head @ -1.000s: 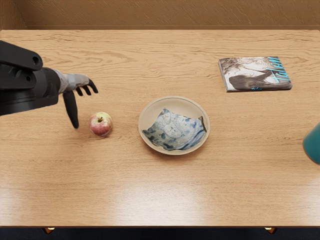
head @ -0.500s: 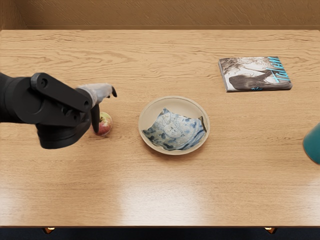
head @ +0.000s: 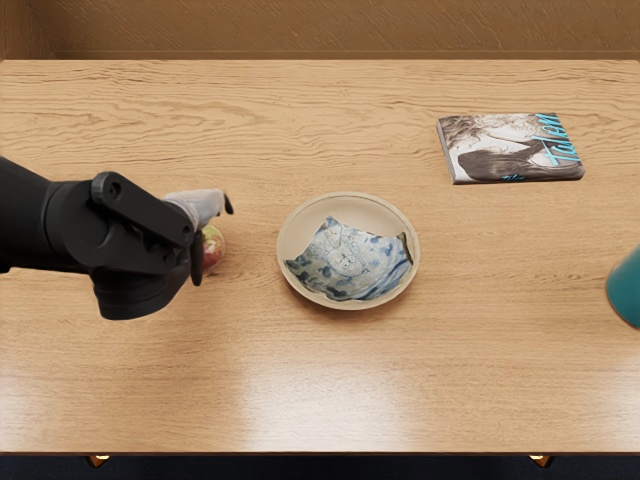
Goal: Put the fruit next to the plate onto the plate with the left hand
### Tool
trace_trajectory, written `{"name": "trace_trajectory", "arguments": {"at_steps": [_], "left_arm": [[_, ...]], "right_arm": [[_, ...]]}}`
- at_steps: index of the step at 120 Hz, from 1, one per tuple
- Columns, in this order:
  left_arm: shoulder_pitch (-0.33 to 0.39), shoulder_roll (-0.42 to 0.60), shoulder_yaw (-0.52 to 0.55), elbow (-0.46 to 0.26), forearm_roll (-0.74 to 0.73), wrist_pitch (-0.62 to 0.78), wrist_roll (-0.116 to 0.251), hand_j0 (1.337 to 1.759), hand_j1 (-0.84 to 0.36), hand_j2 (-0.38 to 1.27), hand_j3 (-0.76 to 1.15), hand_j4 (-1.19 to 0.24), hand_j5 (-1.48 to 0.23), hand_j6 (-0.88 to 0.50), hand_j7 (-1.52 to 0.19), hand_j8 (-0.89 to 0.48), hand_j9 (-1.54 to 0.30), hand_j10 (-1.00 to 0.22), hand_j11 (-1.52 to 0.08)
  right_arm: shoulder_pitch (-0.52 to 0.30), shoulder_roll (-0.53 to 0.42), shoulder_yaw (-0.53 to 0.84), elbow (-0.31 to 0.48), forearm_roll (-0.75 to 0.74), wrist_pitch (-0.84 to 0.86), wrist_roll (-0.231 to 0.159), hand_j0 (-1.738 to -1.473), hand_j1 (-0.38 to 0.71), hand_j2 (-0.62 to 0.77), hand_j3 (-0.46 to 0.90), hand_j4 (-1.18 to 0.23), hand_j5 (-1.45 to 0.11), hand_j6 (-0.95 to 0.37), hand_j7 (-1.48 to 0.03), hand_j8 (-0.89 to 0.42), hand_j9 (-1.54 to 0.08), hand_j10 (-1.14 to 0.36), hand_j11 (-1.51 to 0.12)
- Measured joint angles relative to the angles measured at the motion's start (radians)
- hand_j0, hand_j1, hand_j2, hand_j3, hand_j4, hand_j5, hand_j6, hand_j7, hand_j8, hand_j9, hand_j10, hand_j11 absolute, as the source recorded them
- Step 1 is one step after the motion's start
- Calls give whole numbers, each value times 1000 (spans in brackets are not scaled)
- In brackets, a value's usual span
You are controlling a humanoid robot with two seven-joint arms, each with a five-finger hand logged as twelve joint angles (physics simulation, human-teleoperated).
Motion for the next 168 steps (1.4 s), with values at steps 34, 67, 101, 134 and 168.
{"name": "trace_trajectory", "arguments": {"at_steps": [34, 67, 101, 134, 168], "left_arm": [[36, -1, 5, 27, -2, 0, -1, 1658, 30, 54, 0, -267, -346, -267, -346, -267, -346, -267, -346], [62, -9, 15, 56, -2, 1, -4, 1658, -120, 80, 0, -400, -502, -353, -511, -386, -510, -395, -510], [90, -22, 17, 79, 6, 4, -7, 1655, -161, 15, 0, -510, -557, -387, -580, -398, -620, -474, -618], [115, -32, 20, 95, 9, 7, -9, 1652, -183, 87, 0, -636, -617, -392, -685, -337, -717, -506, -749], [122, -41, 21, 111, 6, 3, -9, 1646, -196, 229, 0, -675, -813, -355, -810, -280, -876, -442, -958]], "right_arm": [[0, 0, 0, 0, 0, 0, 0, -1658, -307, -7, 0, -35, -45, -35, -45, -35, -45, -35, -45], [0, 0, 0, 0, 0, 0, 0, -1658, -307, -7, 0, -35, -45, -35, -45, -35, -45, -35, -45], [0, 0, 0, 0, 0, 0, 0, -1658, -308, -7, 0, -35, -45, -35, -45, -35, -45, -35, -45], [0, 0, 0, 0, 0, 0, 0, -1658, -308, -7, 0, -35, -45, -35, -45, -35, -45, -35, -45], [0, 0, 0, 0, 0, 0, 0, -1658, -308, -7, 0, -35, -45, -35, -45, -35, -45, -35, -45]]}}
